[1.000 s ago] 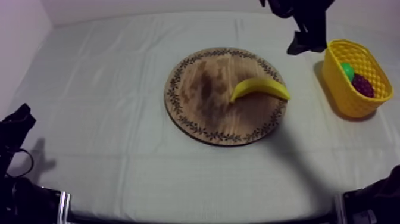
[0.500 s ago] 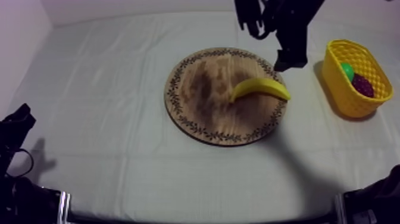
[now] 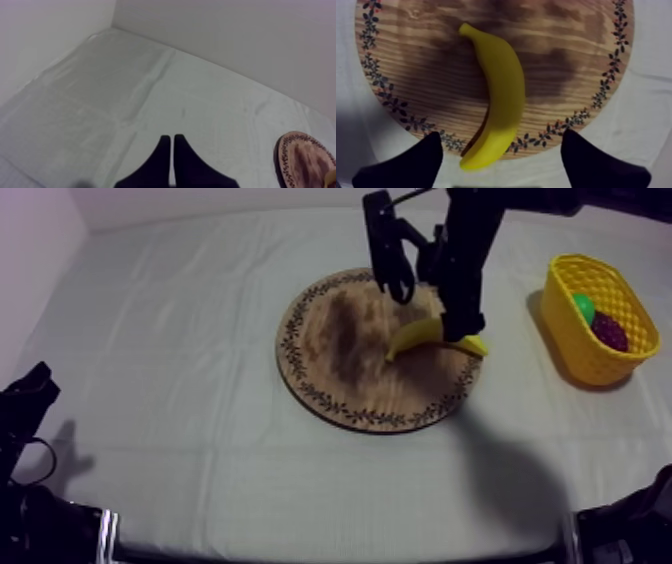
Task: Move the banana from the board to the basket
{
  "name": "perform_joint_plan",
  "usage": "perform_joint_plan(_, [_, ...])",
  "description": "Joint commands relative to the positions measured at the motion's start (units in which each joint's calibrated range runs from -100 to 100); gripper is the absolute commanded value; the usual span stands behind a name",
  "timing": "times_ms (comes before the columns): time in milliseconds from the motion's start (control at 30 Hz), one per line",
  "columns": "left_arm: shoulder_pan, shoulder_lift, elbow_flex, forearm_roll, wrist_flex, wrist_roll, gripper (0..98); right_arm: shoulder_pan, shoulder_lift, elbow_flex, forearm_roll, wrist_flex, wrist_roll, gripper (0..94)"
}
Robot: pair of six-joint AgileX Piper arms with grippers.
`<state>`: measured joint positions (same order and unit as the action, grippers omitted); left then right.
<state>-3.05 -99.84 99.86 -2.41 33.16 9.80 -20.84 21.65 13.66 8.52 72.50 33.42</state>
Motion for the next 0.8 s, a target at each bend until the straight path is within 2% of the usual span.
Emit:
perform_joint_plan(0, [-0.02,0.02,0.03,-0.01,-0.01,-0.01,0.1,0.12,1.81,-0.04,0.28,-0.53,-0.12,77.2])
perform_joint_plan(400, [-0.02,0.02,0.03,-0.01,-0.01,-0.01,0.1,0.35,7.13,1.33,1.62,-5.09,-1.44,75.0])
perform_joint_plan(633, [-0.02,0.02,0.03,-0.01,-0.01,-0.01,0.1,0.15,8.98,1.78,1.77,-6.05,-1.74,67.0])
perform_joint_plan(767, [-0.02,0.02,0.03,-0.01,-0.01,-0.01,0.1,-0.07,9.74,1.14,1.74,-6.17,-1.79,55.1])
